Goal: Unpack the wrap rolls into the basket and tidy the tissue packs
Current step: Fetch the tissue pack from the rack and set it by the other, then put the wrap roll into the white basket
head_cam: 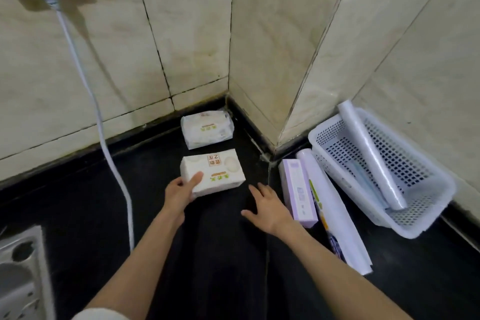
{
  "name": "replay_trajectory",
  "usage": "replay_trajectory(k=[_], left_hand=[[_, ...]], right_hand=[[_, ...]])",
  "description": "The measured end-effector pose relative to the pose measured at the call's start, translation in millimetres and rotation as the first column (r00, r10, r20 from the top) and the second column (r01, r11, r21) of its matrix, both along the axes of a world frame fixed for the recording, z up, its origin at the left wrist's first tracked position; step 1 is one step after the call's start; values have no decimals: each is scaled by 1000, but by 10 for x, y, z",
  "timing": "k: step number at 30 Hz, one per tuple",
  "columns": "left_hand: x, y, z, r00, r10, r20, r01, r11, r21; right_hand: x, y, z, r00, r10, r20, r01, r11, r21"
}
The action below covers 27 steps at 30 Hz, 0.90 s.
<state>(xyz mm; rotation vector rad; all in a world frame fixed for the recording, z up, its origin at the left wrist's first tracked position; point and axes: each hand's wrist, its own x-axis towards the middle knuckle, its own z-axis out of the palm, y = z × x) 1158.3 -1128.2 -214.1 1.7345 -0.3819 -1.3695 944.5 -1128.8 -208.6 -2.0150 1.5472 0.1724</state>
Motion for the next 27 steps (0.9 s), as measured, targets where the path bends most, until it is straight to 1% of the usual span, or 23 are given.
replay_trajectory(k=[4,6,7,9,11,13,17,19,20,22,24,27], left_hand=[[45,-419,-90,994,40,-106,-43,999,-26],[31,-588,-116,989,93,-113,-96,995,-21],[26,-668,-130,991,111,-79,-112,994,-9],[21,-800,-156,992,98,77,-101,994,35],[24,-864,-177,969,25,244,-48,995,88],[32,-853,-207,932,-71,357,30,992,119],[50,-737,-162,836,-266,480,221,964,148],[57,-666,-88,775,-333,538,287,943,171],[49,-609,-46,753,-348,559,304,937,174],[-30,-458,32,733,-331,595,316,939,134],[-182,-253,95,723,-256,642,299,953,44],[-505,33,170,681,-200,704,329,943,-50]], right_hand=[[144,-316,-284,977,137,-165,-133,990,38],[120,-362,-399,964,182,-193,-170,983,74],[107,-371,-446,965,184,-187,-171,982,83],[99,-389,-498,970,174,-167,-162,983,80],[100,-414,-516,969,176,-172,-164,983,77],[97,-410,-512,965,183,-186,-168,981,93],[104,-382,-435,959,187,-215,-167,980,107],[127,-315,-352,964,161,-212,-149,986,74],[132,-251,-296,974,134,-184,-128,991,45],[87,-101,-176,992,80,-93,-83,996,-33],[-40,58,-44,999,39,-15,-41,991,-126],[-355,280,138,998,-20,56,34,966,-258]])
